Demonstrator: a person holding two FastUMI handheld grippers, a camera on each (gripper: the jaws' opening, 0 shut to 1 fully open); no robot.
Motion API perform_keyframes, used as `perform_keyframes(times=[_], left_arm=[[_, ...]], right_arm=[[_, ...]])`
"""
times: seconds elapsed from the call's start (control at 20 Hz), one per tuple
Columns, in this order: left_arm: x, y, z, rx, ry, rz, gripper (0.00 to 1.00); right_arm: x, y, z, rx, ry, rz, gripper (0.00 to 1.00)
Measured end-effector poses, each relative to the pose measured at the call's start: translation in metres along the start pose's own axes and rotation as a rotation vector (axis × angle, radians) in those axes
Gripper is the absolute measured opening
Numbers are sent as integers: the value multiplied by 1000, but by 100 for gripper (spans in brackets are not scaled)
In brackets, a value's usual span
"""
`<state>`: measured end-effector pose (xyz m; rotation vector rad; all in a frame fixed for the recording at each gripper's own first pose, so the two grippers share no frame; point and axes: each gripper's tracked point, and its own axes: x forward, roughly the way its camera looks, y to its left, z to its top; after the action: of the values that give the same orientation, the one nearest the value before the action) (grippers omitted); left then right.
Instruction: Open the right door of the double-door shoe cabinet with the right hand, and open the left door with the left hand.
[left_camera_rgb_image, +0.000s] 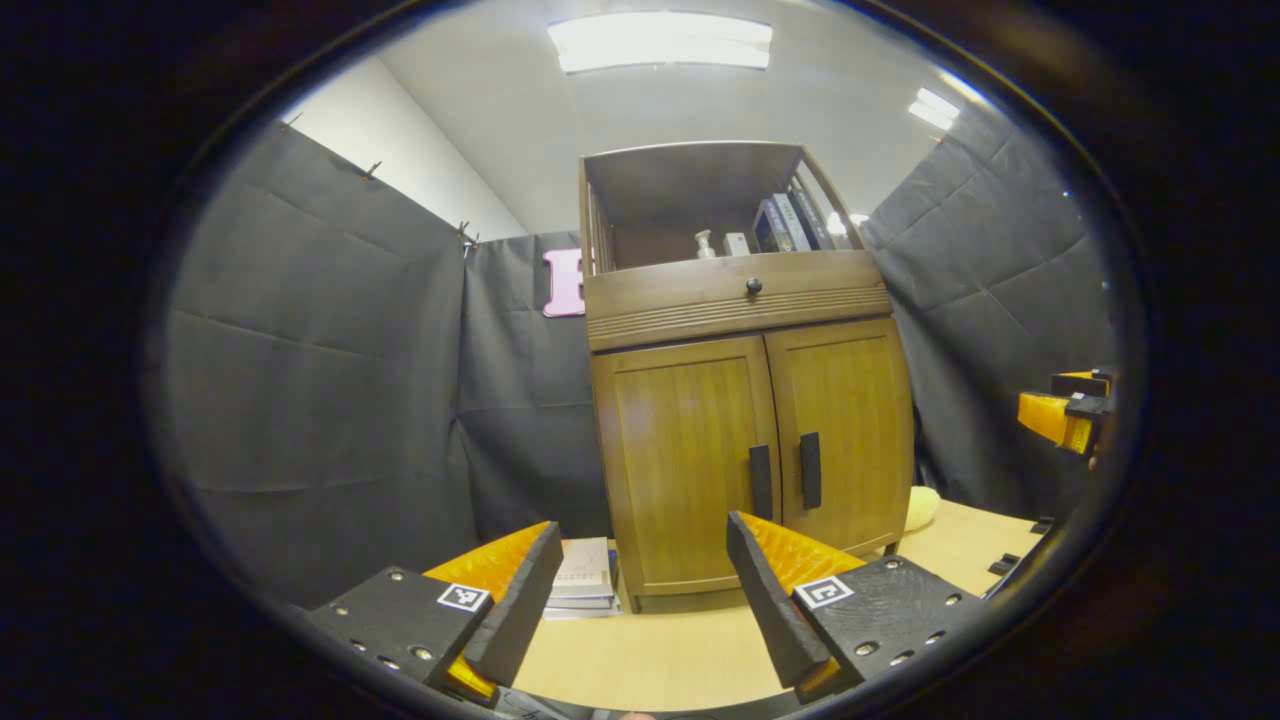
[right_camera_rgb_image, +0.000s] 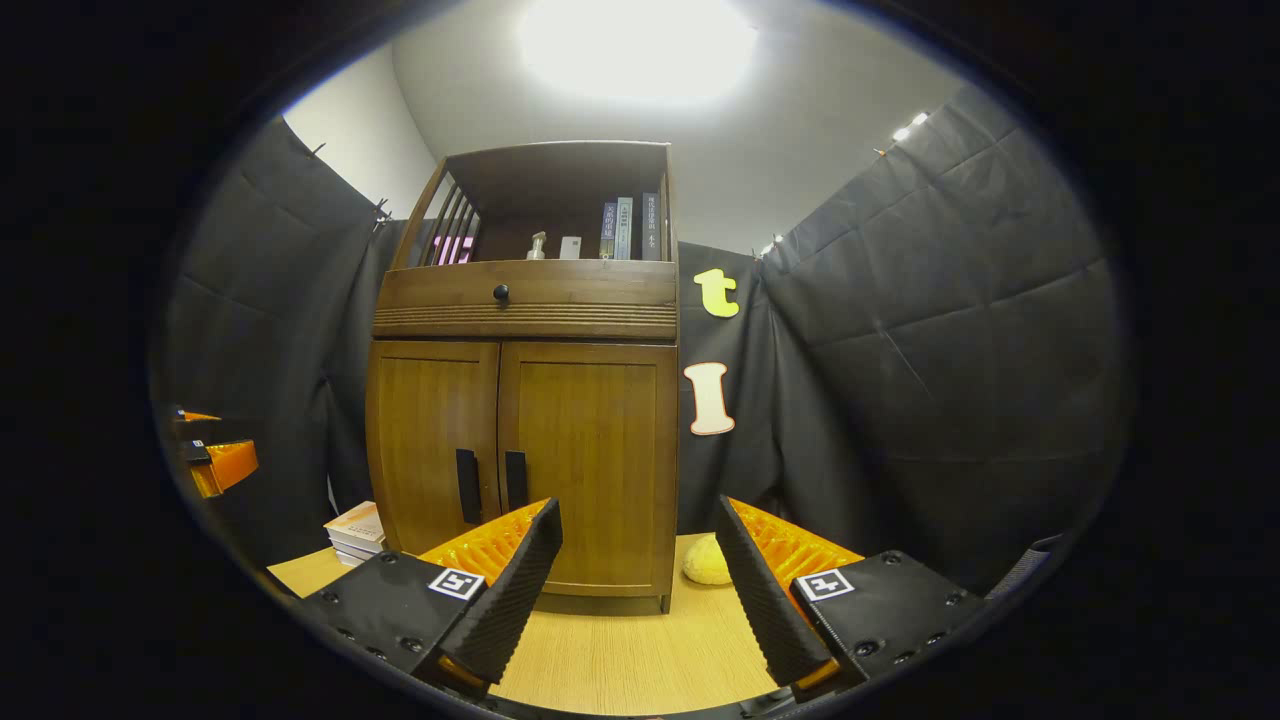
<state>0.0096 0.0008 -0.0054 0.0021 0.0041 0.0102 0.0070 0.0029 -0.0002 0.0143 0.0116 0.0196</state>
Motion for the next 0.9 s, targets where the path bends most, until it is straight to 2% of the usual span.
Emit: perform_keyframes(times=[0.3, 0.9], left_arm=[[4, 5, -1, 4, 0, 16, 96], [-6, 28, -5, 12, 7, 84, 96]], right_arm=[[15, 7, -3, 4, 7, 27, 97], [93, 65, -4, 34, 9, 146, 97]])
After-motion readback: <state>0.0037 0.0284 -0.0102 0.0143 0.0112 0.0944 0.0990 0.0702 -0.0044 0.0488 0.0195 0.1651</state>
